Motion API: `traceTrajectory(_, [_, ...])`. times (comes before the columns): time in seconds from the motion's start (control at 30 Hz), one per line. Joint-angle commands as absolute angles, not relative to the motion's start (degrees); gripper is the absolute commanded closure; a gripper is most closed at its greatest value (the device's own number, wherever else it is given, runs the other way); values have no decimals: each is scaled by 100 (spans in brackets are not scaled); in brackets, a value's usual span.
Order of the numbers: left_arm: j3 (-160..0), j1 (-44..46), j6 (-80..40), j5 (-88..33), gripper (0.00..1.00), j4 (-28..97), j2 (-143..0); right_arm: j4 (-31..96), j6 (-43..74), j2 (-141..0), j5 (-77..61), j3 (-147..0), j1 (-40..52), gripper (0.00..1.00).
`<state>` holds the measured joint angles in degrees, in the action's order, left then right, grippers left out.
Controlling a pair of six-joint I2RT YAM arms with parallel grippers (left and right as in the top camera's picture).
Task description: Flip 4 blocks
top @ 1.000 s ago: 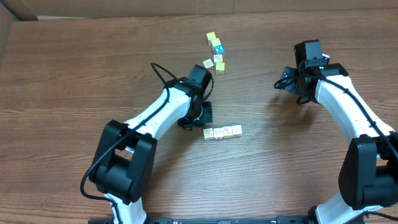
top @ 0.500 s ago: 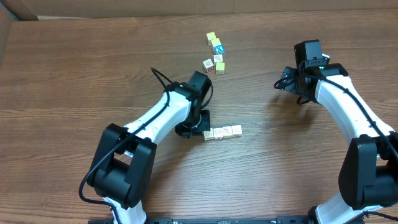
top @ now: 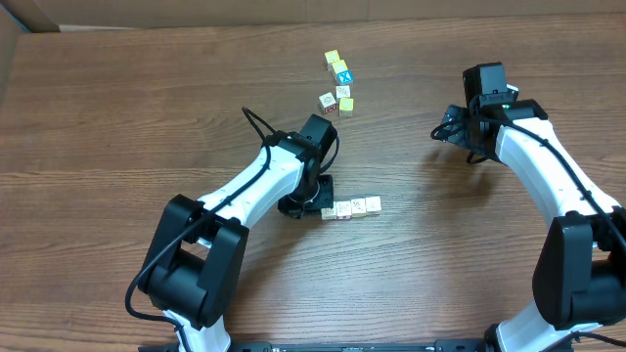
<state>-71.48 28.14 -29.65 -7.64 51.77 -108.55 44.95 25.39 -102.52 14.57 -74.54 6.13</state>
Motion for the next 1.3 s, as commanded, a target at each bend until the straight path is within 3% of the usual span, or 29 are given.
traceTrajectory(0.0, [-7218,2624,-2980,-646,96,5234,-10514,4462,2504,-10213,1540,-7544,624,0])
traceTrajectory(0.6, [-7201,2102,-2958,-552,95,5245,-9937,4462,2506,-10213,1540,-7544,624,0])
traceTrajectory(0.7, [-7201,2099,-2958,-537,89,5159,-9935,4462,2506,-10213,1540,-7546,624,0])
traceTrajectory(0.87, [-7201,2102,-2961,-626,96,4831,-9935,4462,2506,-10213,1540,-7544,624,0])
traceTrajectory(1.27, [-7201,2102,-2961,-753,92,4779,-9935,4462,2506,-10213,1540,-7544,624,0])
